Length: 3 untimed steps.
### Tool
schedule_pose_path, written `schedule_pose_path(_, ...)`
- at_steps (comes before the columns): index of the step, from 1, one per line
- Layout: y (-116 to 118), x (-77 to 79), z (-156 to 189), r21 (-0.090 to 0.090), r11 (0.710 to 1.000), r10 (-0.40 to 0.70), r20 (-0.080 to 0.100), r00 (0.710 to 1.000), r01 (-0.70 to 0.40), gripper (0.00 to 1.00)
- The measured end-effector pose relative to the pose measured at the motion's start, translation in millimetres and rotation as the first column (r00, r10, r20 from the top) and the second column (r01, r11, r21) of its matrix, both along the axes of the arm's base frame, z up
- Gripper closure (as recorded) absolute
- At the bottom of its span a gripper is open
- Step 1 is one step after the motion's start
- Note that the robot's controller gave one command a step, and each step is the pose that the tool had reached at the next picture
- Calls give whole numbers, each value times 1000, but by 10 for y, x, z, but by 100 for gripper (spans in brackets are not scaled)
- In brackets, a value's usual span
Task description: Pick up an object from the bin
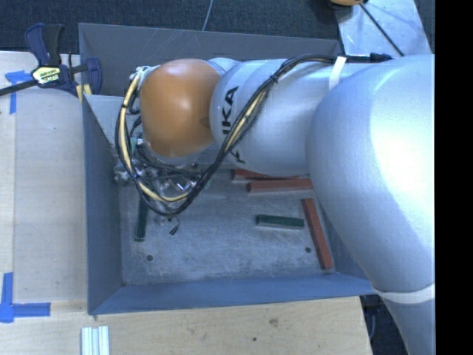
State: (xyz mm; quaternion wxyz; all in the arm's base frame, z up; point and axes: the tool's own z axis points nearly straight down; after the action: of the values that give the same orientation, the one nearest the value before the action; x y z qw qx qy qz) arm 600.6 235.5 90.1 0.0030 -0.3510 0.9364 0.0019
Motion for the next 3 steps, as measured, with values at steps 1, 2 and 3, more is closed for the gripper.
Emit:
schedule_pose_path(1, -370, 179, -191, -3, 954, 300, 2, 954, -300, 100)
schedule_pose_path(2, -544, 189, 63, -3, 957, 290, -4, 957, -290, 100)
schedule_pose_path(3, -683, 241, 288, -5, 961, 277, 3, 961, -277, 100)
